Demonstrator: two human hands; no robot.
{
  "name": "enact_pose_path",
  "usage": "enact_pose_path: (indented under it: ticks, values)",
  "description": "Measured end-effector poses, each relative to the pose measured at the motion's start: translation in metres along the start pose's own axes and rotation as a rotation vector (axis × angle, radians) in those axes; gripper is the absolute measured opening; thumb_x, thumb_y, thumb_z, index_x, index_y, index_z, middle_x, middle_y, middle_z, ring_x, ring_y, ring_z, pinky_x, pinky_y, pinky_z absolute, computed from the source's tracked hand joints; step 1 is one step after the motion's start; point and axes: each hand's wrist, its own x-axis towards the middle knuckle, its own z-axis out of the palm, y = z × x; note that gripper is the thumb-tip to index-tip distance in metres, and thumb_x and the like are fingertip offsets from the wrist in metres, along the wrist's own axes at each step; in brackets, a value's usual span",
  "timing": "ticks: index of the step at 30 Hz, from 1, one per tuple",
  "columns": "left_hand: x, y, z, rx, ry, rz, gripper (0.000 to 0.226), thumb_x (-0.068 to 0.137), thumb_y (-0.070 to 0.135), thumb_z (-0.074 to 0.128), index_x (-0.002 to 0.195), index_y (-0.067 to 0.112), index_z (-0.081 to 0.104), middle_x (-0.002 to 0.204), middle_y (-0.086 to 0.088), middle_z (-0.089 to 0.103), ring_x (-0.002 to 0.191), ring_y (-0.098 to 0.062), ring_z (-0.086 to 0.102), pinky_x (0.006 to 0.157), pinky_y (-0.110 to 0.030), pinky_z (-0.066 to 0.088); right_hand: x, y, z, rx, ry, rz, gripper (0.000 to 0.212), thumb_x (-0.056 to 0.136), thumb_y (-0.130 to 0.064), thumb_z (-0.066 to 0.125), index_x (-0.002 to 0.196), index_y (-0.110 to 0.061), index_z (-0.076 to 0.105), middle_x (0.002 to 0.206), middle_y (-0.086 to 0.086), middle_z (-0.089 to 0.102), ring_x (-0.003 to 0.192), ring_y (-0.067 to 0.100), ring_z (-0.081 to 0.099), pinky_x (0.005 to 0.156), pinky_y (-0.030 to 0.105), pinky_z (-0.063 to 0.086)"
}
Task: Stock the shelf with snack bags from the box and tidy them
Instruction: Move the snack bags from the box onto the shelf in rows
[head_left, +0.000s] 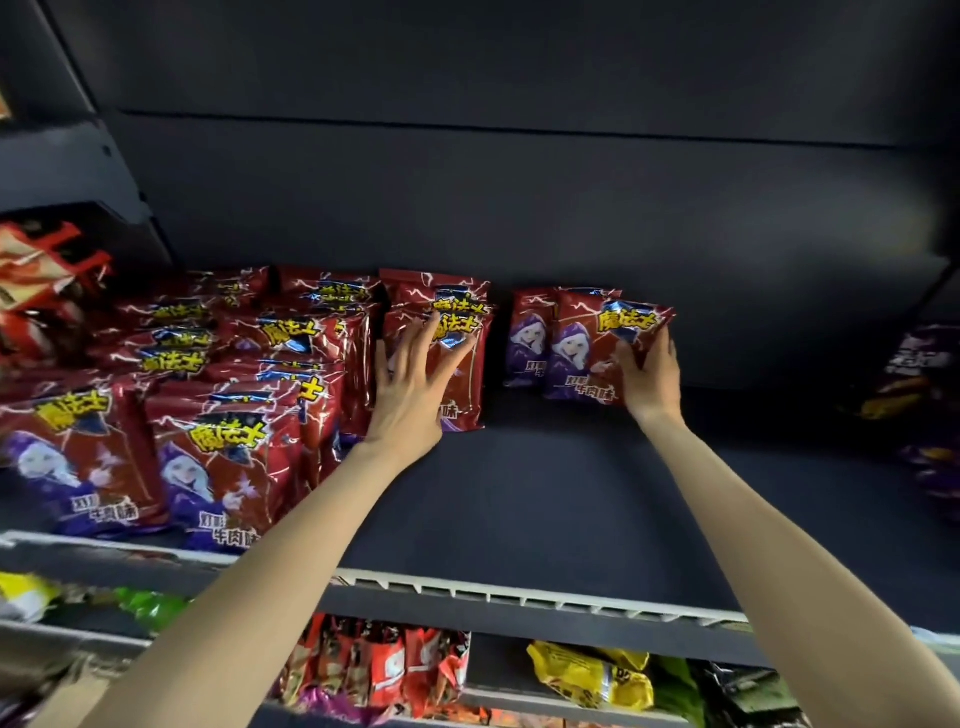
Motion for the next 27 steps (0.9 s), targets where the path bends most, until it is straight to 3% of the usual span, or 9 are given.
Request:
enact_pose_path:
  ticks: [3,8,11,16,20,22,25,27]
  values:
    - [-0.001,0.002,0.002,-0.044,-0.007,-0.006,0.111,0.065,0.001,0.075,0.149,0.034,0.011,0.155,-0.007,-0.004,0.143,-0.033,0.001,0.11,-0.056,0.009,0.003,0.007,-0.01,0.058,-0.046,0.084,0.042,0.096,-0.029,0.051,0.135,-0.021,0.038,0.123,0.006,0.059,0.108,0.024,0.059,0.091,0.035,0.047]
    - [-0.001,0.004,0.003,-0.078,-0.041,-0.004,0.105,0.065,0.006,0.076,0.148,0.031,0.016,0.155,-0.008,0.001,0.144,-0.031,0.001,0.111,-0.061,0.013,-0.006,-0.008,0.01,0.02,-0.15,0.077,0.04,0.096,-0.031,0.051,0.133,-0.022,0.039,0.123,0.008,0.06,0.109,0.028,0.059,0.094,0.042,0.048]
    - [-0.001,0.002,0.001,-0.062,-0.057,-0.003,0.108,0.065,0.005,0.077,0.148,0.033,0.013,0.155,-0.008,0.0,0.144,-0.03,0.001,0.111,-0.059,0.009,-0.01,-0.02,0.032,-0.001,-0.205,0.061,0.044,0.094,-0.034,0.052,0.132,-0.016,0.038,0.127,0.012,0.055,0.116,0.031,0.053,0.099,0.045,0.044]
    - [-0.002,-0.003,-0.004,-0.023,-0.074,0.001,0.112,0.066,0.001,0.076,0.148,0.036,0.008,0.156,-0.005,0.0,0.145,-0.027,0.002,0.108,-0.052,-0.001,-0.013,-0.026,0.042,-0.008,-0.219,0.119,0.042,0.095,-0.036,0.051,0.13,-0.019,0.036,0.117,0.011,0.061,0.104,0.032,0.06,0.09,0.042,0.049]
    - [-0.005,-0.008,-0.002,-0.013,-0.078,0.05,0.109,0.067,-0.003,0.073,0.148,0.034,0.011,0.157,-0.003,0.003,0.145,-0.027,0.001,0.111,-0.056,0.003,-0.013,-0.027,0.04,-0.062,-0.301,0.127,0.056,0.091,-0.041,0.054,0.137,-0.024,0.028,0.123,0.012,0.058,0.109,0.034,0.058,0.095,0.046,0.047]
    - [-0.005,-0.004,-0.006,-0.021,-0.084,0.05,0.106,0.068,-0.002,0.071,0.148,0.034,0.012,0.156,-0.004,0.002,0.145,-0.027,-0.001,0.111,-0.057,0.002,-0.012,-0.027,0.04,-0.092,-0.315,0.127,0.072,0.089,-0.046,0.055,0.146,-0.024,0.017,0.137,0.015,0.048,0.121,0.035,0.05,0.101,0.048,0.042]
    - [-0.006,0.006,-0.019,-0.089,-0.061,0.014,0.097,0.071,0.008,0.071,0.148,0.032,0.017,0.156,-0.006,0.003,0.144,-0.028,0.001,0.112,-0.057,0.005,-0.018,-0.029,0.03,-0.098,-0.245,0.132,0.098,0.084,-0.046,0.065,0.152,-0.019,0.0,0.153,0.016,0.023,0.139,0.034,0.026,0.111,0.046,0.028]
    - [-0.01,0.011,-0.03,-0.157,-0.039,-0.008,0.085,0.075,0.013,0.07,0.146,0.028,0.026,0.154,-0.008,0.015,0.141,-0.029,0.011,0.113,-0.058,0.017,-0.031,-0.032,0.016,-0.054,-0.152,0.109,0.101,0.081,-0.043,0.07,0.151,-0.016,0.003,0.153,0.015,0.021,0.14,0.033,0.023,0.111,0.045,0.026]
